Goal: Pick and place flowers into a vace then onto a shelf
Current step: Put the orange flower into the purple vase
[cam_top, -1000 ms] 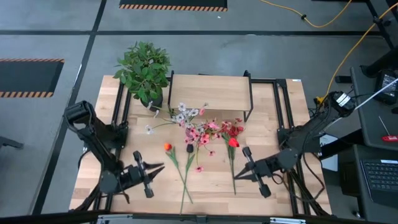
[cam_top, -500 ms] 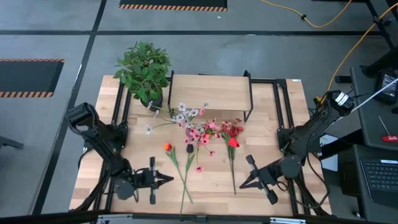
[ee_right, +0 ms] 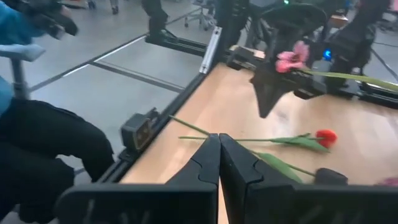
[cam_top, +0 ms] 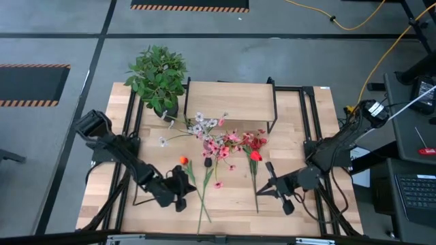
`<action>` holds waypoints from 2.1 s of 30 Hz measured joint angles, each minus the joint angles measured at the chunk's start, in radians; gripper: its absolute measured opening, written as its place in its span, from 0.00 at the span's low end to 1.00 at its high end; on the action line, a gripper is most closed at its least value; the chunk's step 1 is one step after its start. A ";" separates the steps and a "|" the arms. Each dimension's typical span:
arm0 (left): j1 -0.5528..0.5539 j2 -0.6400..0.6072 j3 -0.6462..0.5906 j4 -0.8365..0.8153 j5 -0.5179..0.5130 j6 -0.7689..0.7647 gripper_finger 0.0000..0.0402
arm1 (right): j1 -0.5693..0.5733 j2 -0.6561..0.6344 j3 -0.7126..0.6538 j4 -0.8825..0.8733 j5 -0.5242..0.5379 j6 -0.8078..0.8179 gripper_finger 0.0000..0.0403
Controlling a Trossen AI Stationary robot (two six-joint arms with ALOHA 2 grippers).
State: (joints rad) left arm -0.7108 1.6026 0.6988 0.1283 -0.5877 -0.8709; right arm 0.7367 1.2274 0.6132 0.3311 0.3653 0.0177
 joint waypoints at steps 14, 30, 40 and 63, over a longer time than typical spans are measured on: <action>0.044 -0.001 0.437 -0.816 0.149 -0.543 0.00 | -0.094 0.000 0.000 -0.121 0.000 -0.080 0.02; 0.047 0.017 0.499 -1.029 0.186 -0.903 0.00 | -0.093 0.000 0.000 -0.151 0.000 -0.281 0.02; 0.066 0.093 0.493 -1.021 0.134 -1.016 0.10 | -0.093 0.000 0.000 -0.154 0.000 -0.231 0.02; 0.165 0.293 0.492 -0.888 0.218 -1.161 0.34 | -0.093 0.000 0.000 -0.194 -0.003 -0.179 0.02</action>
State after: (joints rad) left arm -0.5453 1.8958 1.1912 -0.7601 -0.3701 -2.0319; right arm 0.6437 1.2274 0.6132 0.1371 0.3622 -0.1616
